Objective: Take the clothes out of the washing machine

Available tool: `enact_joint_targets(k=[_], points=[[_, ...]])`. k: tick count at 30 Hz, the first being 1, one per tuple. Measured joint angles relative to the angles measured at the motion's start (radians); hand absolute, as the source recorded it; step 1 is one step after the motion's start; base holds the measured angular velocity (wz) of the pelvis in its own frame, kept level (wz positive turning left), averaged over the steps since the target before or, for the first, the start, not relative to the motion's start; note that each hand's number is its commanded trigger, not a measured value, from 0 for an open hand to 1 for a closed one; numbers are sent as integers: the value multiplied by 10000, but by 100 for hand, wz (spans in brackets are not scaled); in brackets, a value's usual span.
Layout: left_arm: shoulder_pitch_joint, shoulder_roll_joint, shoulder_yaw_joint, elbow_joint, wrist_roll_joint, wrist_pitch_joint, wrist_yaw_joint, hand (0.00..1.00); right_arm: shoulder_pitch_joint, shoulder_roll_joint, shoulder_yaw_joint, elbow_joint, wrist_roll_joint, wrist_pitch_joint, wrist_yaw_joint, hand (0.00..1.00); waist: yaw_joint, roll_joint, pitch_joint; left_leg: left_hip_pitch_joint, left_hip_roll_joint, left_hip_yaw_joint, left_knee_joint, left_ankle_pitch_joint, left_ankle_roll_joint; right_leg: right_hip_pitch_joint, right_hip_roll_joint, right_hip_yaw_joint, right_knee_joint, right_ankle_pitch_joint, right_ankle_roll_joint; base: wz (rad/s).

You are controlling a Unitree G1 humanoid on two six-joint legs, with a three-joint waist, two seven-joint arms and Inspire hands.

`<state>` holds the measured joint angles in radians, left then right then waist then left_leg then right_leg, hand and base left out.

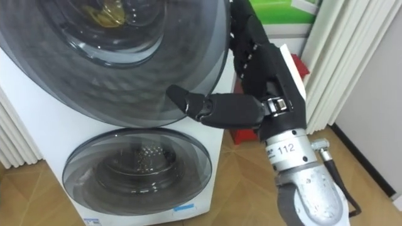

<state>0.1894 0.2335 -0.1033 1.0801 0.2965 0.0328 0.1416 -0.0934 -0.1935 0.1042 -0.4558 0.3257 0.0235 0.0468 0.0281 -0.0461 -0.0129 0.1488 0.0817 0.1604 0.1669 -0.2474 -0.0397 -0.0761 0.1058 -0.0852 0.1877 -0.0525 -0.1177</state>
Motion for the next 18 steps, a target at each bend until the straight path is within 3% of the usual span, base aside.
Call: enact_joint_targets(k=[8, 18], points=[[149, 12, -6, 3, 0, 32, -172, 0, 11, -4, 229, 0, -1, -12, 219, 0, 10, 4, -3, -55, 12, -28, 16, 28, -54, -139, -3, -30, 159, 21, -80, 0], [65, 42, -8, -62, 215, 70, -224, 0, 10, -2, 464, 15, 225, -109, 444, 0, 117, 14, -14, -315, 86, -544, 365, 59, -110, -136, -42, -409, 216, -33, -187, 10]])
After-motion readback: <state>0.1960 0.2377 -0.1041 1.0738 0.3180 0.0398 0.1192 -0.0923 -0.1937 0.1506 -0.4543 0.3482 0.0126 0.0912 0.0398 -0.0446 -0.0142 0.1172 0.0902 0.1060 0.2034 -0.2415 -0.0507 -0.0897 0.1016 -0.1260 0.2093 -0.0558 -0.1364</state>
